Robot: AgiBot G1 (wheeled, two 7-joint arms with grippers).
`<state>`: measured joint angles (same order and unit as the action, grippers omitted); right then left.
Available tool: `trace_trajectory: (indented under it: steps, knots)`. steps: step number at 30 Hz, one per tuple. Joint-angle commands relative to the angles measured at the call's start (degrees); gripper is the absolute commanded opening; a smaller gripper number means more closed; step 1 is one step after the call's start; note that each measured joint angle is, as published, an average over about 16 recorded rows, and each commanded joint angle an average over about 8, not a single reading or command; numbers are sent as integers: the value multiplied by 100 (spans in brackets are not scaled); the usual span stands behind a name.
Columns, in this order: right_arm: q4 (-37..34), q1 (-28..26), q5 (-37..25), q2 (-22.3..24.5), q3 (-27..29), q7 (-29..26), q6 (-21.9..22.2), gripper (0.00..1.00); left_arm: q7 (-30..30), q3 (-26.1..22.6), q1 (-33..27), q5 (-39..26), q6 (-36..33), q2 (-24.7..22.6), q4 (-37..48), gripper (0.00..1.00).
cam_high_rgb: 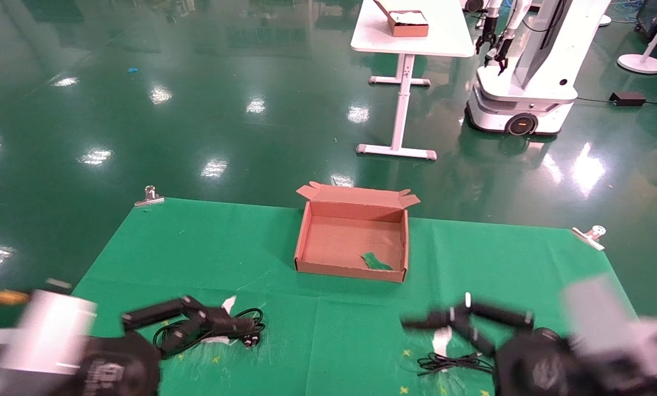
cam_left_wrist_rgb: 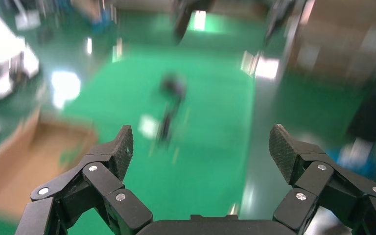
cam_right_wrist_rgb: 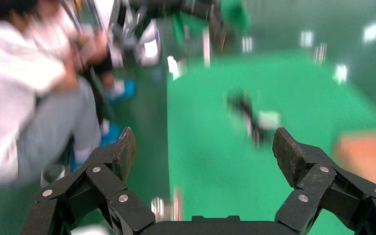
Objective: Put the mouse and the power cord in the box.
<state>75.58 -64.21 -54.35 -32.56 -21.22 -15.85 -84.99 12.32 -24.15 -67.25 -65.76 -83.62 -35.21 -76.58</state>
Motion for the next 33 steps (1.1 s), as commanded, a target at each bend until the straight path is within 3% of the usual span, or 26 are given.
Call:
trace_trajectory:
  steps: [1, 4, 8, 21, 33]
  knots:
    - [85, -73, -439, 92, -181, -170, 30, 100, 33, -260, -202, -712, 25, -20, -73, 100]
    - [101, -282, -876, 91, -362, -470, 39, 100, 251, -565, -460, -1621, 227, -263, -67, 100]
    - [105, -487, -1247, 48, -531, -757, 61, 100, 498, -802, -672, -2351, 469, -500, -68, 100]
    - [40, -601, -1414, 1, -608, -802, 63, 100, 530, -1053, -809, -3101, 687, -768, 85, 100]
    - [112, -658, -1485, 240, -585, -960, 41, 100, 1063, -1800, -1206, -5449, 1511, -1995, 960, 100]
